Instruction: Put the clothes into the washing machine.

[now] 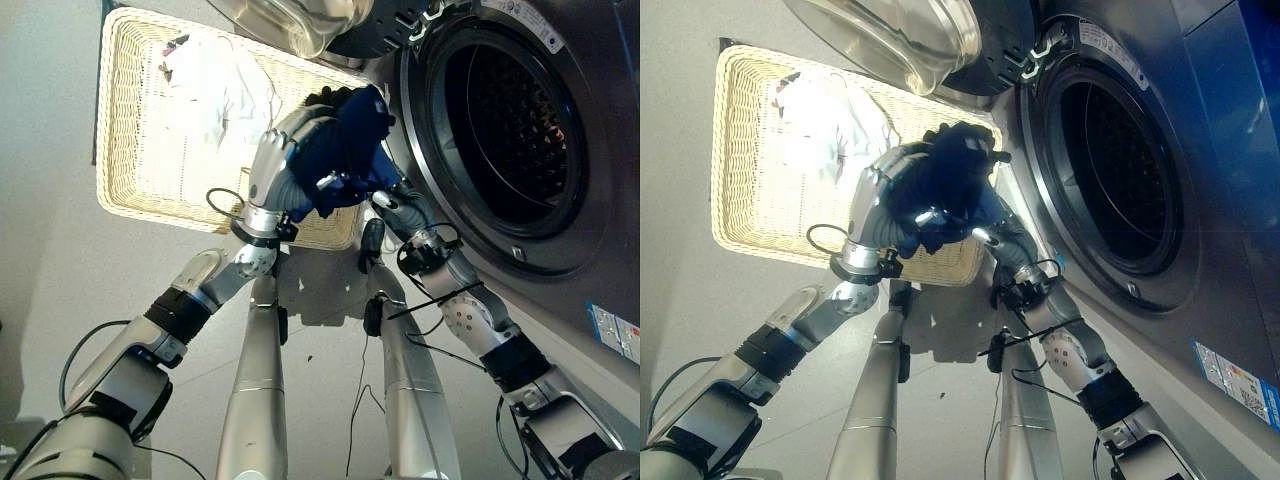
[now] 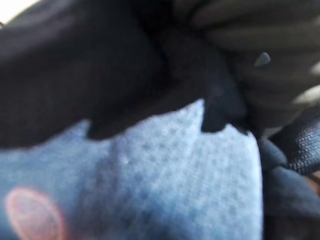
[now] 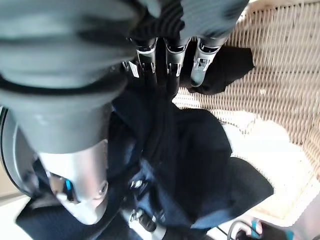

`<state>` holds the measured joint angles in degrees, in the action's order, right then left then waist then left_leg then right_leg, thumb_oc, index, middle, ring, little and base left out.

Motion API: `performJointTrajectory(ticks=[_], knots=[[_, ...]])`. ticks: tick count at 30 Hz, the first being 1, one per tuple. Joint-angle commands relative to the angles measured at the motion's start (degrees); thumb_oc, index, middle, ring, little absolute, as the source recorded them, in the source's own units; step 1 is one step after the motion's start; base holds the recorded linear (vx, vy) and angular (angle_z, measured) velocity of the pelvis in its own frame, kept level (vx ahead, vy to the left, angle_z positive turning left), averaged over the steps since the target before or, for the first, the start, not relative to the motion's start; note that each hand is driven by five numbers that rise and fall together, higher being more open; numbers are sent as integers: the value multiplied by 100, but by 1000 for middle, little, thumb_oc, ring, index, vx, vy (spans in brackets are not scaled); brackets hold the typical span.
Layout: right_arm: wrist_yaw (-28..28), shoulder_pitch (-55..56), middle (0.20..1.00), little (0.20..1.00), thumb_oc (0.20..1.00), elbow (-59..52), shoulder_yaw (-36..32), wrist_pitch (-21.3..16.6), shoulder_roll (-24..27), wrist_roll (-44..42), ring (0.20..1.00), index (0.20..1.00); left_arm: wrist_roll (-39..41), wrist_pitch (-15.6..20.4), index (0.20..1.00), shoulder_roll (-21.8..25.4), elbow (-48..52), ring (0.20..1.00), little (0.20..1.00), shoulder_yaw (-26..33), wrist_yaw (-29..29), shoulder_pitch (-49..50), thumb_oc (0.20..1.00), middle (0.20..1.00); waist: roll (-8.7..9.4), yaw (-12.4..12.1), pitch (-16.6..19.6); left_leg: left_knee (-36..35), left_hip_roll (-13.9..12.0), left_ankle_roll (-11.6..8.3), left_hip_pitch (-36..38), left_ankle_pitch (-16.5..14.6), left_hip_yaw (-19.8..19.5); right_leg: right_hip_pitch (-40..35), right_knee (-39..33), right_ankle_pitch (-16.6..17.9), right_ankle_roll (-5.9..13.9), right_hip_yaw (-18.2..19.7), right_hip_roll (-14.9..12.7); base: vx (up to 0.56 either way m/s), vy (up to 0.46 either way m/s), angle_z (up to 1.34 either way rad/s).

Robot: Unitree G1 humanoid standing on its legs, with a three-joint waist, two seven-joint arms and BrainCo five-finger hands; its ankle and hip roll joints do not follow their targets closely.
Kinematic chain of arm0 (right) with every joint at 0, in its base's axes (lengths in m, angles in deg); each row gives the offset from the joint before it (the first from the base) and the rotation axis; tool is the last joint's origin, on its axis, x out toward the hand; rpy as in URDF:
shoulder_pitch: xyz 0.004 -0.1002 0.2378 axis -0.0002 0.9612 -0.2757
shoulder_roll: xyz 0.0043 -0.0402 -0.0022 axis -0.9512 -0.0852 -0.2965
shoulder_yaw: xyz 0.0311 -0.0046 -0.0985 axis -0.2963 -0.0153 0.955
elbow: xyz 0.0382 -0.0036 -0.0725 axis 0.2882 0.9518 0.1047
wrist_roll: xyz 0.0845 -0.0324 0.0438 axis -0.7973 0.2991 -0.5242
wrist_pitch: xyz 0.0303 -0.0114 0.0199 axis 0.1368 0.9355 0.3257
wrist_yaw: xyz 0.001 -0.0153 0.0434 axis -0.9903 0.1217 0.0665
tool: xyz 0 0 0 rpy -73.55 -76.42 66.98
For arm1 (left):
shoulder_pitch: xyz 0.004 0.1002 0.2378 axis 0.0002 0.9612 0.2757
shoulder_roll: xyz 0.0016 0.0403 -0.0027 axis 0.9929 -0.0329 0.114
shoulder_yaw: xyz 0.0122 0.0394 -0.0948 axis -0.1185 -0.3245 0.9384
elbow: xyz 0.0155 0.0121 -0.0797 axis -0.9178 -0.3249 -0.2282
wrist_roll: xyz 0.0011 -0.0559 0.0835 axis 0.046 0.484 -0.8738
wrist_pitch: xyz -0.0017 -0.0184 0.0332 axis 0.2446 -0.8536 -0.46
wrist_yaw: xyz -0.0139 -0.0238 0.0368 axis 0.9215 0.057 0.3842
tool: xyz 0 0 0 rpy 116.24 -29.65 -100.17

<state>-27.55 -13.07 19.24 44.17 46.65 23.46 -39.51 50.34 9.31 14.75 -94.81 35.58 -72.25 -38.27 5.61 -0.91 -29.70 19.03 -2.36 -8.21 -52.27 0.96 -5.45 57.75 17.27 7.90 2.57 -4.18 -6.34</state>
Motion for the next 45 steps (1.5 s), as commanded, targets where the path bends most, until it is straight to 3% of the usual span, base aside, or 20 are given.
performJointTrajectory(ticks=[1,6,13,19,21,22,23,40,41,42,43,44,45], knots=[[185,-4,1000,1000,1000,-503,140,-68,78,-141,1000,1000,164,576,200,-159,420,200,200,214,162,-123,200,200,-316,49,-9,-241,712,508,28,260,-66,-194,320,-212,535,-399,396,0,0,0],[149,-144,1000,1000,1000,-562,242,-124,43,-99,1000,1000,385,777,200,-220,549,200,200,112,502,-169,200,200,-347,21,-9,-244,727,496,48,270,-71,-207,318,-203,549,-409,377,0,0,0],[105,-286,1000,1000,1000,-662,242,-258,-23,-109,1000,1000,674,693,200,-331,691,200,200,7,942,-223,200,200,-357,3,-9,-238,752,503,40,279,-82,-196,326,-191,554,-430,373,0,0,0],[197,-392,1000,1000,1000,-757,221,-354,-70,-444,1000,1000,1014,834,200,-417,756,200,200,-63,1406,-180,200,200,-365,-17,-9,-248,766,520,60,284,-78,-200,314,-162,558,-448,371,0,0,0],[280,-421,489,489,489,-793,207,-372,-131,-650,489,489,1091,871,200,-460,790,200,200,-94,1565,-175,200,200,-372,-29,-9,-261,773,523,61,293,-77,-201,304,-155,562,-456,366,0,0,0],[304,-425,294,294,294,-796,198,-378,-144,-711,294,294,1109,876,200,-465,794,200,200,-103,1583,-181,200,200,-372,-28,-9,-261,773,525,61,294,-78,-199,305,-151,562,-457,367,0,0,0],[357,-436,200,200,200,-807,185,-373,-165,-895,200,200,1157,887,200,-477,804,200,200,-126,1621,-181,200,200,-374,-32,-9,-258,775,532,70,294,-80,-200,312,-143,564,-459,361,0,0,0],[622,-379,200,200,200,-809,177,-374,-271,-1274,200,200,1041,838,200,-549,817,200,200,-162,1508,-167,200,200,-414,-42,-9,-313,782,539,68,349,-27,-171,285,-101,565,-501,315,0,0,0],[658,-373,200,200,200,-801,176,-394,-273,-1346,200,200,1011,827,228,-562,821,228,228,-171,1515,-171,228,228,-412,-42,-9,-319,782,537,64,354,-21,-169,277,-98,565,-508,311,0,0,0],[662,-375,200,200,200,-797,175,-396,-276,-1355,200,200,1008,831,307,-559,815,307,307,-175,1510,-172,307,307,-412,-43,-9,-322,782,538,66,355,-21,-171,274,-97,565,-509,312,0,0,0],[685,-368,200,200,200,-782,172,-415,-296,-1390,200,200,1015,816,598,-544,815,598,598,-186,1496,-177,598,598,-415,-46,-9,-330,782,538,67,361,-25,-174,267,-91,567,-513,308,0,0,0],[683,-370,200,200,200,-778,172,-419,-303,-1394,200,200,1042,789,1000,-558,808,1000,1000,-181,1561,-181,1000,1000,-416,-46,-9,-329,783,537,64,365,-22,-169,272,-90,568,-514,309,0,0,0],[681,-371,200,200,200,-769,170,-431,-307,-1383,200,200,1053,760,1000,-560,811,1000,1000,-183,1588,-179,1000,1000,-417,-47,-9,-329,782,535,61,366,-24,-168,270,-88,567,-515,307,0,0,0]])
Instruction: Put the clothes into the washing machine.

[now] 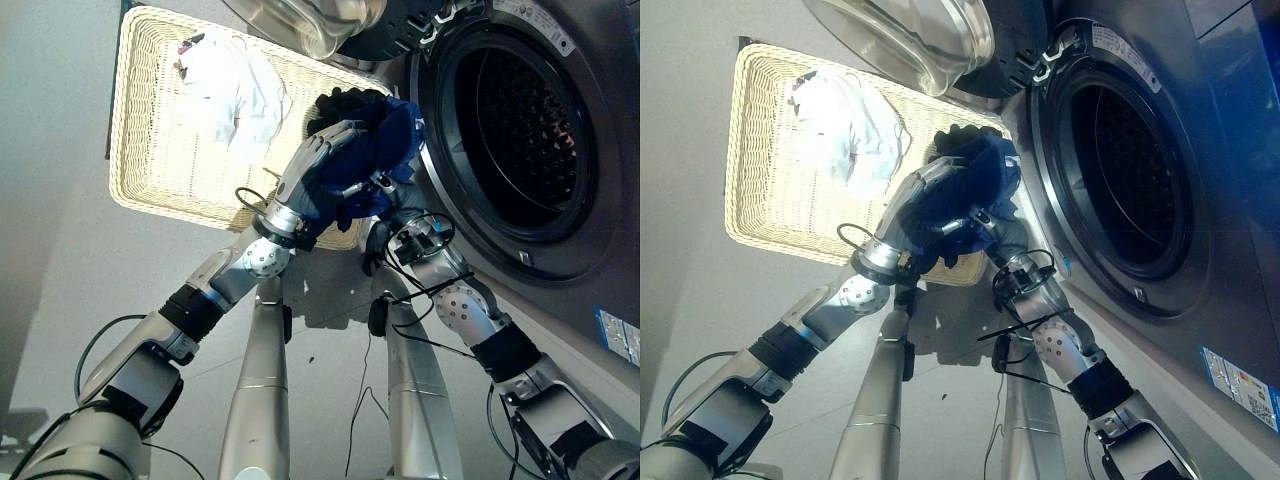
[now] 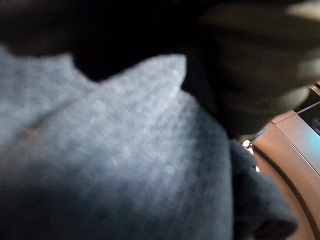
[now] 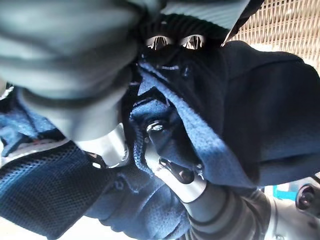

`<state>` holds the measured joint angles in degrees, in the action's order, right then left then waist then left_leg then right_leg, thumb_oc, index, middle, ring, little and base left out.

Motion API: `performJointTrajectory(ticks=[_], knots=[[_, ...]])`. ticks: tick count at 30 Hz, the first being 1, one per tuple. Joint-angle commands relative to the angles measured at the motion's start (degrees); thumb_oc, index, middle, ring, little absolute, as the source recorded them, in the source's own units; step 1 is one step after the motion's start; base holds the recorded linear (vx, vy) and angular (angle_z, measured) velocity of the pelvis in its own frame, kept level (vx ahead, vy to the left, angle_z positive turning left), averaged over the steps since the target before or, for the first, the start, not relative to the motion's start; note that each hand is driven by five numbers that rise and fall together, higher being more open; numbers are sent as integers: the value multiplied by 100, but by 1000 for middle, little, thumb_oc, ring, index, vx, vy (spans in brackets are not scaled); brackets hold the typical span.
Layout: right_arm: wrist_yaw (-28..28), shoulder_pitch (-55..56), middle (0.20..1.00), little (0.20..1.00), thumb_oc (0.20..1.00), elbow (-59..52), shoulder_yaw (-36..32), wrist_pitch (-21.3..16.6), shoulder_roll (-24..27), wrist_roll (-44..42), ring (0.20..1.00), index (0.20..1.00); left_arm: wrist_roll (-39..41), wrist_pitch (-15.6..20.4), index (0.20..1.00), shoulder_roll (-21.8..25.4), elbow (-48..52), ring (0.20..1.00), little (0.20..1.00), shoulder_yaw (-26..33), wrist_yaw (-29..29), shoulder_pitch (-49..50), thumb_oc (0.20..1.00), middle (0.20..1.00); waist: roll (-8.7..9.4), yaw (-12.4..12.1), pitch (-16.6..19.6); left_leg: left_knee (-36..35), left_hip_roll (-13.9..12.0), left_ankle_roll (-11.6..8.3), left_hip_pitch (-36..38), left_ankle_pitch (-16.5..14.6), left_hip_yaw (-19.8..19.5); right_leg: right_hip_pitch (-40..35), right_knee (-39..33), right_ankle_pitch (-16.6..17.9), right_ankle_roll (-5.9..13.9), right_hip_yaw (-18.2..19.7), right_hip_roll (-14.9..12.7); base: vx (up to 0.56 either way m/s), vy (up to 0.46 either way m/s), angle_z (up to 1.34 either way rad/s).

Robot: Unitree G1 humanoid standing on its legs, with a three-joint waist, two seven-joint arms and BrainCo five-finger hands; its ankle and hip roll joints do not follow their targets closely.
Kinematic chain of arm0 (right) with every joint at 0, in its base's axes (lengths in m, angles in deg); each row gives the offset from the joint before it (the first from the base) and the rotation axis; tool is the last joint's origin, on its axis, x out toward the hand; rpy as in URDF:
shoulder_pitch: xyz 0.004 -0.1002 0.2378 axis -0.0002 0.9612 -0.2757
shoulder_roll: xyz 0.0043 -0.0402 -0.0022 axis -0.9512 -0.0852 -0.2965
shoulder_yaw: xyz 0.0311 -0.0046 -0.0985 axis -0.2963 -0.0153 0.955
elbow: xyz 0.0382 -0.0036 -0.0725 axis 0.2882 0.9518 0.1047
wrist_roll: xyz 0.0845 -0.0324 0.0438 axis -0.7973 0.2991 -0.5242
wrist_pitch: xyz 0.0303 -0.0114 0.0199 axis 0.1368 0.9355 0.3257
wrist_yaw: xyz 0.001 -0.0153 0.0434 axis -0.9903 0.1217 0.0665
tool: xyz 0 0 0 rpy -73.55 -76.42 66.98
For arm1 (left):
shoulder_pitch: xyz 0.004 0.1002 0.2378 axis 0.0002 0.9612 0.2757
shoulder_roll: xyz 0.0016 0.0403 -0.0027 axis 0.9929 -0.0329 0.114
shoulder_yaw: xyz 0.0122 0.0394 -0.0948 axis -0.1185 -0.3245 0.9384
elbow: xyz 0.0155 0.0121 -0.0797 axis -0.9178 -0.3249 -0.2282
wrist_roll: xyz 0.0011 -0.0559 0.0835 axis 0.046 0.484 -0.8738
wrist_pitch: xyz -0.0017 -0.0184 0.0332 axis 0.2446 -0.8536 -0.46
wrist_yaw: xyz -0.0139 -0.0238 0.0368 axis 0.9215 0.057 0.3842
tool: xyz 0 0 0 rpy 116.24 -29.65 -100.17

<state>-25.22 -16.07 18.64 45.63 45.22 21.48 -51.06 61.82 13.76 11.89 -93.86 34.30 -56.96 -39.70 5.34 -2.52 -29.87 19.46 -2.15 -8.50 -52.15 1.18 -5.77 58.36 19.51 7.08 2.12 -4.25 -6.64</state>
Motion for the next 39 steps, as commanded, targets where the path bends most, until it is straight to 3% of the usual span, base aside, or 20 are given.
performJointTrajectory(ticks=[1,9,14,20,24,30,33,39], knots=[[440,-70,200,200,200,-711,23,-288,-122,-216,200,200,-39,314,1000,-274,694,1000,1000,-75,125,-44,1000,1000,-392,117,7,-387,761,566,59,355,16,-234,36,5,613,-509,341,0,0,0],[400,-48,200,200,200,-701,-32,-380,-117,-281,200,200,90,475,1000,-267,759,1000,1000,-92,482,-29,1000,1000,-410,129,7,-417,752,562,55,382,54,-221,13,29,620,-507,344,0,0,0],[271,-39,200,200,200,-637,-148,-542,-39,-173,200,200,401,519,1000,-245,766,1000,1000,-147,1037,-72,1000,1000,-422,161,7,-457,742,563,64,405,85,-218,-11,49,620,-490,355,0,0,0],[229,16,200,200,200,-554,-290,-832,40,-235,200,200,639,545,1000,-207,787,1000,1000,-89,797,12,1000,1000,-411,180,7,-464,730,572,51,409,106,-208,-27,62,620,-478,375,0,0,0],[135,48,200,200,200,-371,-488,-1009,-13,-310,200,200,138,496,1000,-276,645,1000,1000,183,-732,165,1000,1000,-397,154,7,-414,736,580,13,392,80,-189,2,42,607,-488,369,0,0,0],[-144,40,200,200,200,-194,-689,-1006,-97,-343,200,200,-1110,113,1000,-344,302,1000,1000,758,-3137,331,1000,1000,-407,78,7,-355,749,548,-60,390,27,-122,101,1,598,-532,325,0,0,0],[-177,73,200,200,200,-152,-732,-973,-89,-375,200,200,-1427,0,1000,-370,189,1000,1000,943,-3679,367,1000,1000,-409,64,7,-344,741,531,-83,397,22,-87,162,-13,597,-537,313,0,0,0],[-252,61,200,200,200,-134,-707,-902,-125,-332,200,200,-1612,-271,1000,-405,109,1000,1000,1078,-3983,288,1000,1000,-389,76,7,-364,705,516,-89,412,55,-76,182,-17,596,-552,317,-1,-4,2]])
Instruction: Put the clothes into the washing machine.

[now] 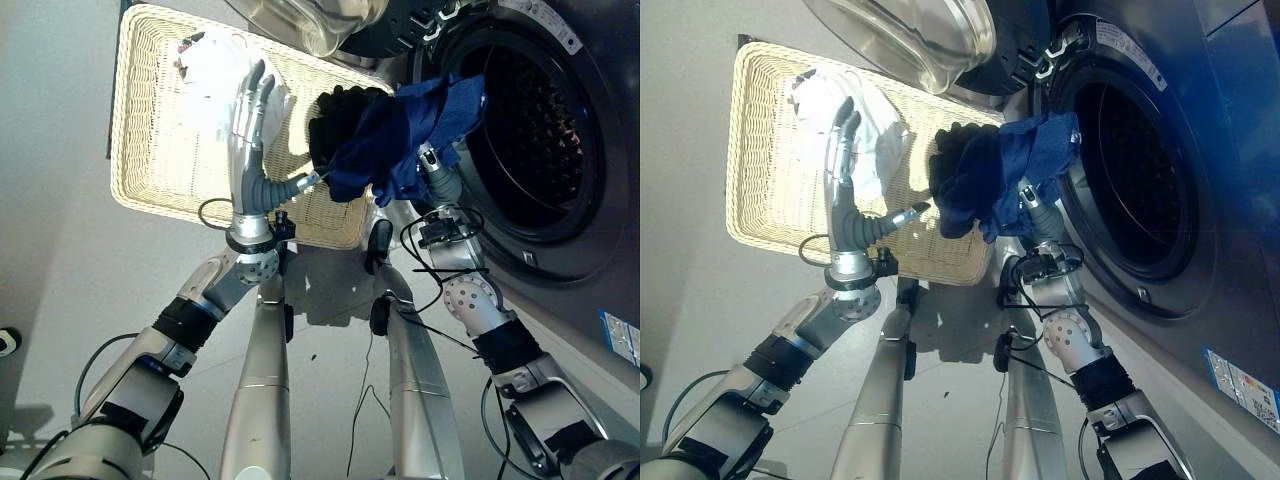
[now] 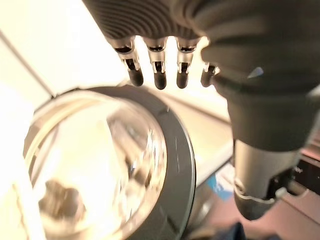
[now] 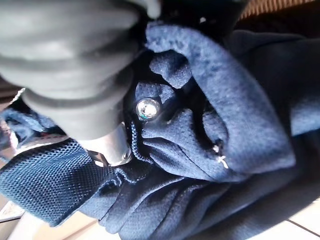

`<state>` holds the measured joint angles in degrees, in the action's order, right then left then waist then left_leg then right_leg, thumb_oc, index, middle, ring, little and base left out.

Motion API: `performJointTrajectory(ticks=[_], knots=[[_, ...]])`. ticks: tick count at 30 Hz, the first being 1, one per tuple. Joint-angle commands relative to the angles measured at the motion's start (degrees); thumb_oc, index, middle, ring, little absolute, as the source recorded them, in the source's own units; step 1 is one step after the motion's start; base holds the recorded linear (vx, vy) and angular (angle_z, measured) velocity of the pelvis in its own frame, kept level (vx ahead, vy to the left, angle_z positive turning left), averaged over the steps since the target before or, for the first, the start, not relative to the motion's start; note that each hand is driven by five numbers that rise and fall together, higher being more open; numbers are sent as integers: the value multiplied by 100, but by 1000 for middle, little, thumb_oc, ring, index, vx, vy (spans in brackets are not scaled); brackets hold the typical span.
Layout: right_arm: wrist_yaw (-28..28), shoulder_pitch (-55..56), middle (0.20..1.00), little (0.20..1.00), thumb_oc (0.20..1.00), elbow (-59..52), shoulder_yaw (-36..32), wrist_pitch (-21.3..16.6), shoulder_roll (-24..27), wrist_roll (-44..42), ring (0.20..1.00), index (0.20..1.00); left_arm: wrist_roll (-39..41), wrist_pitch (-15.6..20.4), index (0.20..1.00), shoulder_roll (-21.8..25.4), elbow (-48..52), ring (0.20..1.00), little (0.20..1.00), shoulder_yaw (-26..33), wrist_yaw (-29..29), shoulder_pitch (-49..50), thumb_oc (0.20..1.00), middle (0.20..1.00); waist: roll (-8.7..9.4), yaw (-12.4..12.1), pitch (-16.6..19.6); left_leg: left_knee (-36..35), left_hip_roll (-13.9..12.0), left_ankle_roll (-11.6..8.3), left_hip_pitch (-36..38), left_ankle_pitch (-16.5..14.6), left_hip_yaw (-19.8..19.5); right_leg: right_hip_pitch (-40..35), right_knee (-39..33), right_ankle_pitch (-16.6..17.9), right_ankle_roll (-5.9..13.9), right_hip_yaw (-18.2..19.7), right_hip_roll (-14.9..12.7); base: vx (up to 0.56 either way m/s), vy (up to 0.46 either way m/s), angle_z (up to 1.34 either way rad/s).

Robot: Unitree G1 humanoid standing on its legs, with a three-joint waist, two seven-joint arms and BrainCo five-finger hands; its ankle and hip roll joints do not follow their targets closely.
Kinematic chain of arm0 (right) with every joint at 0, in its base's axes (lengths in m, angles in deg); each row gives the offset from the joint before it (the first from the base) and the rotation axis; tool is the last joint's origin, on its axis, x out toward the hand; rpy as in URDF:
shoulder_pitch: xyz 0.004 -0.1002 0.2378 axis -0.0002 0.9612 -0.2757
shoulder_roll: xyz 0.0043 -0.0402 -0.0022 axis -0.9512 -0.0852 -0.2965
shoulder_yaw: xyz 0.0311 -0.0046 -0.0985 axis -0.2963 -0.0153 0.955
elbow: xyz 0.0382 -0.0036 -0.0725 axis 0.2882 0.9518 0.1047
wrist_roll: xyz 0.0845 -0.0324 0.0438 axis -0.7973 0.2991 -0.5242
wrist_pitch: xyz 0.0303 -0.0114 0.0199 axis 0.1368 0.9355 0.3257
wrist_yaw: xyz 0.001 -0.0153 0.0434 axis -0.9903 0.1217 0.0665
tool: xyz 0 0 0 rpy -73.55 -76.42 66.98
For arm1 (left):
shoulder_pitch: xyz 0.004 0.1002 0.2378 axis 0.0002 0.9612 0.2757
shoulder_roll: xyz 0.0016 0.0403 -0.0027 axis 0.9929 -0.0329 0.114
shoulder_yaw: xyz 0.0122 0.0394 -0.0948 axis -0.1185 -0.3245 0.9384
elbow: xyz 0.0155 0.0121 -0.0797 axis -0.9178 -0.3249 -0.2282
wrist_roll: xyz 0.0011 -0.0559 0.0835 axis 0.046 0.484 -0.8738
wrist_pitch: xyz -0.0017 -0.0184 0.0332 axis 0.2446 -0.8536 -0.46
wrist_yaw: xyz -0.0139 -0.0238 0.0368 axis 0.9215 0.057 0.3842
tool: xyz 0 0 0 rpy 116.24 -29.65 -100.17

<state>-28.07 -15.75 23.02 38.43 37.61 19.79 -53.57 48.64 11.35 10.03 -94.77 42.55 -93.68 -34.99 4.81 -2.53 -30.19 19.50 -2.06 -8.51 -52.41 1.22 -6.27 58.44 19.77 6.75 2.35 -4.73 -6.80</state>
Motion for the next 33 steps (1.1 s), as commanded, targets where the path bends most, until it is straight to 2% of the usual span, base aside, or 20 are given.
performJointTrajectory(ticks=[1,5,9,12,16,19,21,22,23,26,28,29,30,31,33], knots=[[16,6,200,200,200,-553,21,-134,48,-99,200,200,-290,-65,1000,-220,147,1000,1000,263,-346,-230,1000,1000,-328,86,40,-371,686,509,-59,410,113,-87,154,16,573,-501,339,0,0,0],[1,-39,200,200,200,-451,-6,-115,57,-74,200,200,-90,-145,1000,-224,6,1000,1000,289,-250,-347,1000,1000,-317,112,40,-389,663,490,-52,416,132,-92,142,20,582,-486,351,0,0,0],[-65,-87,200,200,200,-362,-33,-103,76,-81,200,200,240,-69,1000,-214,-95,1000,1000,295,-20,-380,1000,1000,-312,122,40,-395,655,480,-50,420,146,-98,126,29,586,-484,367,0,0,0],[-315,-162,200,200,200,-97,-100,-55,109,-99,200,200,823,3,1000,-234,-341,1000,1000,281,384,-430,1000,1000,-323,128,40,-407,638,466,-38,434,179,-108,123,38,593,-490,375,0,0,0],[-715,-342,200,200,200,469,-263,-45,261,-204,200,200,1132,47,1000,-192,-749,1000,1000,232,565,-535,1000,1000,-353,120,40,-395,618,440,-34,444,206,-112,140,39,596,-489,371,-2,10,0],[-1057,-808,200,200,200,1753,-575,88,606,-547,200,200,1413,67,1000,-100,-1451,1000,1000,119,703,-812,1000,1000,-403,90,40,-385,597,421,-32,433,219,-111,174,32,607,-490,364,-2,11,0],[-1282,-1333,200,200,200,2949,-656,141,1037,-802,200,200,1643,-95,1000,46,-1982,1000,1000,-64,841,-1147,1000,1000,-402,76,40,-360,563,406,-61,411,223,-94,188,59,616,-498,369,0,0,0],[-1300,-1407,200,200,200,3082,-649,143,1098,-835,200,200,1658,-105,1000,65,-2043,1000,1000,-88,836,-1191,1000,1000,-403,73,40,-354,558,402,-74,407,224,-84,189,61,617,-499,370,0,0,0],[-1431,-1760,200,200,200,3822,-663,189,1481,-656,200,200,1801,-235,1000,218,-2339,1000,1000,-266,902,-1389,1000,1000,-398,68,40,-339,534,394,-96,391,224,-82,174,81,621,-509,375,0,0,0],[-1759,-2201,200,200,200,4474,-584,178,1928,-310,200,200,1929,-475,1000,407,-2623,1000,1000,-472,954,-1600,1000,1000,-379,53,40,-322,512,397,-141,379,191,-66,147,116,631,-509,393,0,-12,-2],[-2353,-2663,200,200,200,4833,-558,-229,2486,-526,200,200,1986,-705,1000,716,-2824,1000,1000,-650,941,-1694,1000,1000,-310,59,40,-269,465,397,-174,307,150,-75,116,120,645,-500,420,9,-44,-6],[-2459,-2706,200,200,200,4843,-567,-329,2547,-518,200,200,1984,-711,1000,751,-2845,1000,1000,-661,916,-1687,1000,1000,-303,59,40,-255,457,397,-182,294,148,-74,119,115,646,-502,423,7,-31,-5],[-2946,-2816,200,200,200,4803,-618,-834,2826,-583,200,200,1947,-729,1000,923,-2955,1000,1000,-663,857,-1599,1000,1000,-244,77,40,-219,435,395,-187,253,131,-89,109,112,643,-504,444,-12,-12,-5],[-2954,-2850,200,200,200,4800,-624,-838,2832,-579,200,200,1947,-730,1000,933,-2954,1000,1000,-658,857,-1634,1000,1000,-243,85,40,-226,442,394,-249,305,129,-35,91,160,634,-509,438,-7,-9,-6],[-3948,-2839,200,200,200,4455,-798,-1542,3152,-153,200,200,1815,-901,1000,1126,-3120,1000,1000,-663,745,-1489,1000,1000,-177,149,40,-253,406,394,-145,221,127,-141,48,117,655,-473,489,-7,19,-4]])
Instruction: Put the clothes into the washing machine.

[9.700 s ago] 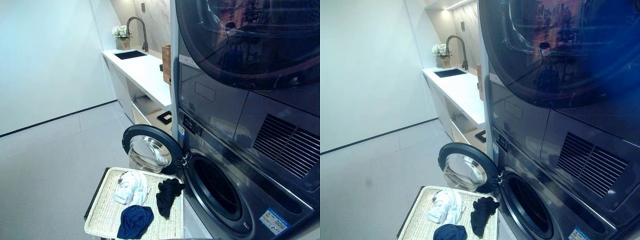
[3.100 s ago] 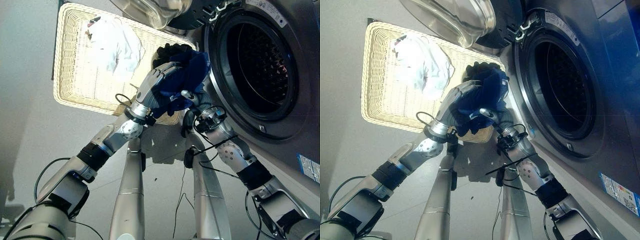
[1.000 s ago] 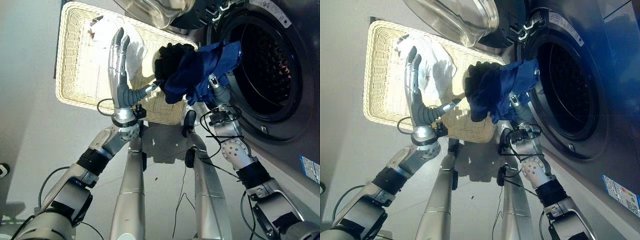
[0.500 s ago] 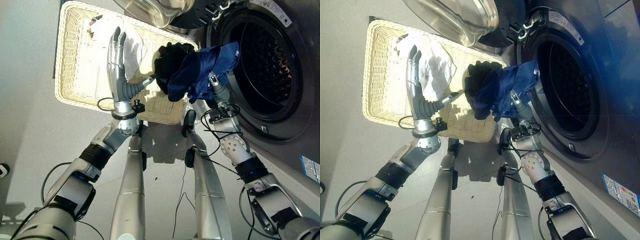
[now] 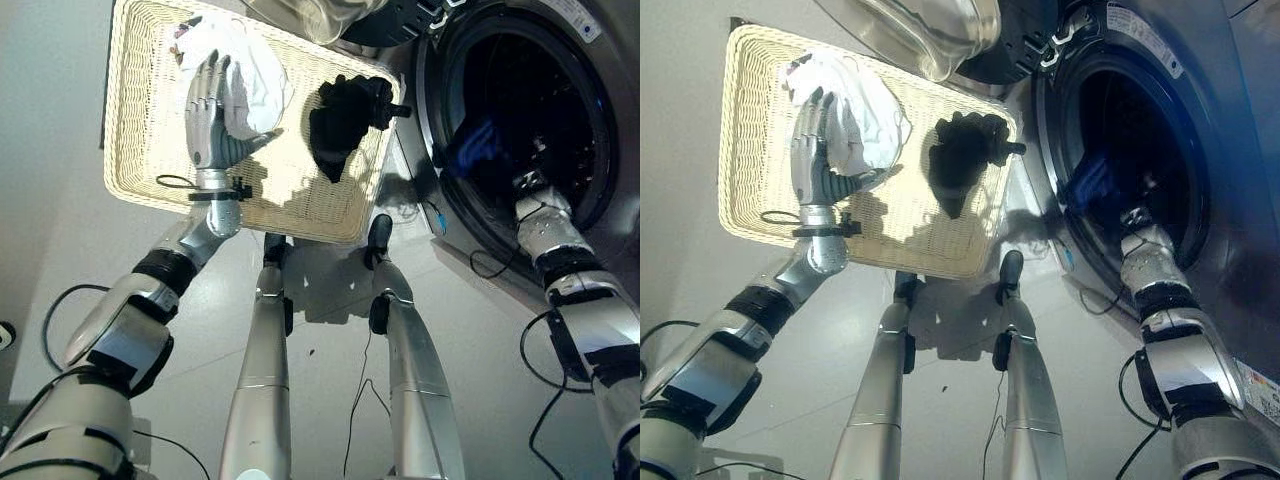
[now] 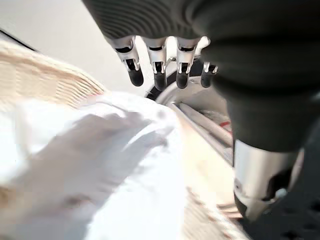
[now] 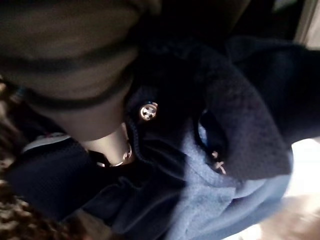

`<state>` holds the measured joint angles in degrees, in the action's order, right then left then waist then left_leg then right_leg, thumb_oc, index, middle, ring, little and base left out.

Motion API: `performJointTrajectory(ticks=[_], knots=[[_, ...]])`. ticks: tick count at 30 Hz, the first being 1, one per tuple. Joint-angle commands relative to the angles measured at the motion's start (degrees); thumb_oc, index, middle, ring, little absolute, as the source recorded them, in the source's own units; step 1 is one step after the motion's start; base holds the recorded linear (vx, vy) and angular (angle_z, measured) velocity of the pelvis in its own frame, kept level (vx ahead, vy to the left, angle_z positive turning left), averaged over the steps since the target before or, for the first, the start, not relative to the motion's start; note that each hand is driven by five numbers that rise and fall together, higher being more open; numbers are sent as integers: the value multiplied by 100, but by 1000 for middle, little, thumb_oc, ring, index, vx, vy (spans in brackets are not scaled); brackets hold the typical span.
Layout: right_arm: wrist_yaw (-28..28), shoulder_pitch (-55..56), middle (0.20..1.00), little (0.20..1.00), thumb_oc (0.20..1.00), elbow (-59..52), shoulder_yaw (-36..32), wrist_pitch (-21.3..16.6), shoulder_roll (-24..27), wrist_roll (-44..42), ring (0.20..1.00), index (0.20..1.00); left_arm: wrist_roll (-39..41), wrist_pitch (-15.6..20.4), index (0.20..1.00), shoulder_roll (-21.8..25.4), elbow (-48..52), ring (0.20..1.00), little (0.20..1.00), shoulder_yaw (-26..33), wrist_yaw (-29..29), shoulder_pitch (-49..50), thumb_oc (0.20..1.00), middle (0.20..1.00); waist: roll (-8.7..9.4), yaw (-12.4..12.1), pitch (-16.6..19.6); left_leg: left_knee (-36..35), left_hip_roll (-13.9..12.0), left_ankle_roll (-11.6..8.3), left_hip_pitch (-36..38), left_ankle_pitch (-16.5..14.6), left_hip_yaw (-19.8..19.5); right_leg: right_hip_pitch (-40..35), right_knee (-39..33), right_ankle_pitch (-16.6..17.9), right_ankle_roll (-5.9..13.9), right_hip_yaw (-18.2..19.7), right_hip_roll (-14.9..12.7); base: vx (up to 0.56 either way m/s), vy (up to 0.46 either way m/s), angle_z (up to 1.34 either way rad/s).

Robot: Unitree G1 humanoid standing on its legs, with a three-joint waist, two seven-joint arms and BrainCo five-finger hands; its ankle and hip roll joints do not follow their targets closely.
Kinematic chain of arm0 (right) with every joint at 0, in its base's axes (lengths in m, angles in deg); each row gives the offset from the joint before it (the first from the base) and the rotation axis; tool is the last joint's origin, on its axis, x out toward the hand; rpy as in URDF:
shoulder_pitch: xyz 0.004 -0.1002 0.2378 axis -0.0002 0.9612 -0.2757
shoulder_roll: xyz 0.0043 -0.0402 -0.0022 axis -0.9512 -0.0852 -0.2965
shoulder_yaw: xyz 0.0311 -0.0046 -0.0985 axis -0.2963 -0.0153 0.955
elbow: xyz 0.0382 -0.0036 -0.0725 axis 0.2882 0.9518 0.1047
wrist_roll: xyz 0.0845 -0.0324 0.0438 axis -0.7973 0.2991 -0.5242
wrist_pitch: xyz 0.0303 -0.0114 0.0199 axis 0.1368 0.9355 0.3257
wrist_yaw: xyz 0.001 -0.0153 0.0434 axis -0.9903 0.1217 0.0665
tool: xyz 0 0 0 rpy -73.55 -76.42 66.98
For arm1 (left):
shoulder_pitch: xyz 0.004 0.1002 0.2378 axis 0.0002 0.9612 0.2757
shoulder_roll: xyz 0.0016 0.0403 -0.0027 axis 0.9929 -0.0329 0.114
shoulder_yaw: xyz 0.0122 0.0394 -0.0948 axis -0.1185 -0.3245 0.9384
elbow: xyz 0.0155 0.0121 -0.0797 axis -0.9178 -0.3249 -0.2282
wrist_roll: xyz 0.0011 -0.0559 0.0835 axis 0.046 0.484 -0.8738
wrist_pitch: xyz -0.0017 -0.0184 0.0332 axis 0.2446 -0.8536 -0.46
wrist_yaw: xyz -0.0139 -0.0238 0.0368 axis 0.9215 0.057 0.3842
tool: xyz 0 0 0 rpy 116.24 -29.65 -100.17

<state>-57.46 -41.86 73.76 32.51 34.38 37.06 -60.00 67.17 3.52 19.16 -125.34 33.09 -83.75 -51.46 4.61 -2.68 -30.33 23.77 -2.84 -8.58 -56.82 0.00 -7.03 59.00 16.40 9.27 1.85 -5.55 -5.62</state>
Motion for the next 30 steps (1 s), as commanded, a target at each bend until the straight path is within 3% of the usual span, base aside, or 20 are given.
performJointTrajectory(ticks=[1,2,3,4,5,6,7,14,21,30], knots=[[-1110,-210,200,200,200,-677,-222,-1238,1431,564,200,200,-52,-132,1000,220,-74,1000,1000,277,-259,160,1000,1000,-152,168,54,-684,484,403,301,343,206,-200,380,-133,705,-385,375,-18,52,-2],[-1555,-217,209,209,209,-871,-248,-1374,1532,868,209,209,-102,-199,1000,290,-224,1000,1000,259,-274,130,1000,1000,-129,204,54,-704,479,412,320,329,206,-207,364,-141,705,-353,394,-10,34,-1],[-1555,-217,209,209,209,-871,-248,-1374,1532,868,209,209,-102,-199,1000,290,-224,1000,1000,259,-274,130,1000,1000,-129,204,54,-704,479,412,320,329,206,-207,364,-141,705,-353,394,-17,65,-3],[-1830,-290,831,831,831,-968,-215,-1352,1656,1210,831,831,-135,-257,1000,387,-505,1000,1000,206,-196,-34,1000,1000,-104,250,54,-721,472,419,325,323,213,-210,349,-151,703,-342,396,-8,35,-1],[-1830,-290,831,831,831,-968,-215,-1352,1656,1210,831,831,-135,-257,1000,387,-505,1000,1000,206,-196,-34,1000,1000,-104,250,54,-721,472,419,325,323,213,-210,349,-151,703,-342,396,-22,39,-1],[-1826,-322,956,956,956,-974,-215,-1332,1677,1244,956,956,-144,-279,1000,409,-548,1000,1000,202,-168,-97,1000,1000,-98,264,54,-730,480,418,265,379,212,-156,331,-103,694,-346,388,0,0,0],[-1710,-346,1000,1000,1000,-979,-183,-1235,1715,1264,1000,1000,-134,-290,1000,438,-683,1000,1000,169,-120,-185,1000,1000,-93,283,54,-739,482,418,264,381,213,-153,322,-110,690,-337,389,-21,31,0],[-765,-651,1000,1000,1000,-22,291,-741,1585,1061,1000,1000,-21,-188,1000,486,-1728,1000,1000,-287,263,-1007,1000,1000,-129,304,54,-845,489,424,346,361,217,-200,285,-220,648,-306,414,-2,16,1],[-635,-1090,1000,1000,1000,523,776,-398,1352,1229,1000,1000,-3,-104,1000,340,-2022,1000,1000,-608,348,-1646,1000,1000,-136,305,54,-896,453,389,171,432,225,-66,255,-206,628,-319,398,-8,9,0],[-278,-1017,1000,1000,1000,576,874,-230,956,1037,1000,1000,171,-291,1000,246,-2159,1000,1000,-829,780,-2198,1000,1000,26,366,54,-936,387,369,-18,410,209,43,190,-198,647,-324,469,0,0,0]])
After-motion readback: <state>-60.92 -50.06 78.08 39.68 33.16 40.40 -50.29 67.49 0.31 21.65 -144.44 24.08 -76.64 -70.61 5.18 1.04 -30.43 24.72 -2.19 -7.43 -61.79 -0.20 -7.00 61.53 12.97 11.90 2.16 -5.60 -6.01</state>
